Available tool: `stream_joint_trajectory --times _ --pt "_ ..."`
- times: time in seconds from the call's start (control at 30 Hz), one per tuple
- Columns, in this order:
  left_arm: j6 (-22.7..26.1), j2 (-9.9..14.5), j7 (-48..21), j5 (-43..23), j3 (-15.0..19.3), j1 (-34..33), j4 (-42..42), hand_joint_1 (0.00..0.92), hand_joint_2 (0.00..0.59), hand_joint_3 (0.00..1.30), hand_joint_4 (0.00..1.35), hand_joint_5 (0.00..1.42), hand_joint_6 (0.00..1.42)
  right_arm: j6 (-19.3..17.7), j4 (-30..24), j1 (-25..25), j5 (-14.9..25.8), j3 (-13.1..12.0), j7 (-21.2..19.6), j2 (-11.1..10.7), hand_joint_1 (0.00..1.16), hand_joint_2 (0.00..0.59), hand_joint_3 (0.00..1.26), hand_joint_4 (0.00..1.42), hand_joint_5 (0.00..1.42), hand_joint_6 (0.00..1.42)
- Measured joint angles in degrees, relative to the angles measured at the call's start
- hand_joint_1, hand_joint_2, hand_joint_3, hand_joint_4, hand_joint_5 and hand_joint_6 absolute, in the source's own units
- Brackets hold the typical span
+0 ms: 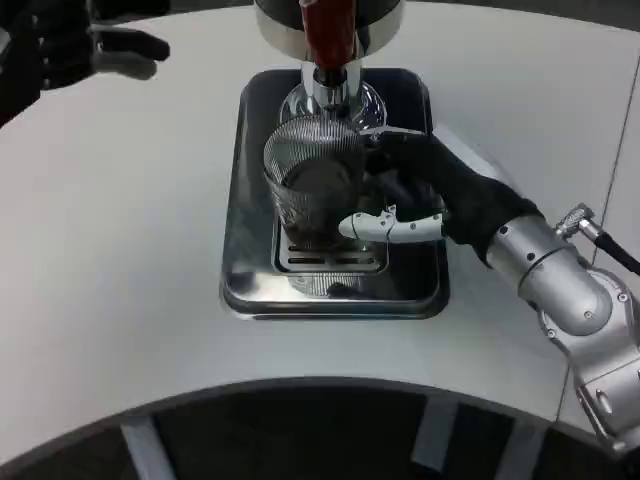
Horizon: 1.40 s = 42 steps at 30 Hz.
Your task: Grasp the cup under the faucet to collect the drink, then remove the cup.
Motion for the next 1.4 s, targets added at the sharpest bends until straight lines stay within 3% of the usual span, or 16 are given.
stream_joint_trajectory --times 0.4,0.63,0.97,1.4 --pt "-1.6 0.4 1.4 0.8 0.0 1.5 2.1 0.000 0.069 0.20 0.18 0.30 0.31 -0.3 -0.7 0.7 -0.1 0.1 -2.1 0.3 0.84 0.216 0.58 0.65 0.55 0.27" --pt "-2.2 0.4 1.6 2.2 0.0 2.8 2.2 0.000 0.071 0.20 0.18 0.30 0.31 -0.3 -1.2 1.1 -1.1 0.1 -3.5 0.6 0.86 0.238 0.67 0.73 0.65 0.45" --pt "-4.2 0.4 2.2 2.6 -0.2 4.6 1.7 0.000 0.072 0.21 0.17 0.29 0.29 -1.1 -1.3 2.5 -2.2 0.1 -6.9 1.2 0.92 0.270 0.80 0.89 0.92 0.89" --pt "-5.9 0.4 2.7 4.8 -0.9 8.1 -1.8 0.000 0.073 0.21 0.13 0.23 0.24 -4.1 -1.3 5.6 -2.4 0.0 -12.8 1.8 0.96 0.298 0.89 1.00 1.09 1.13"
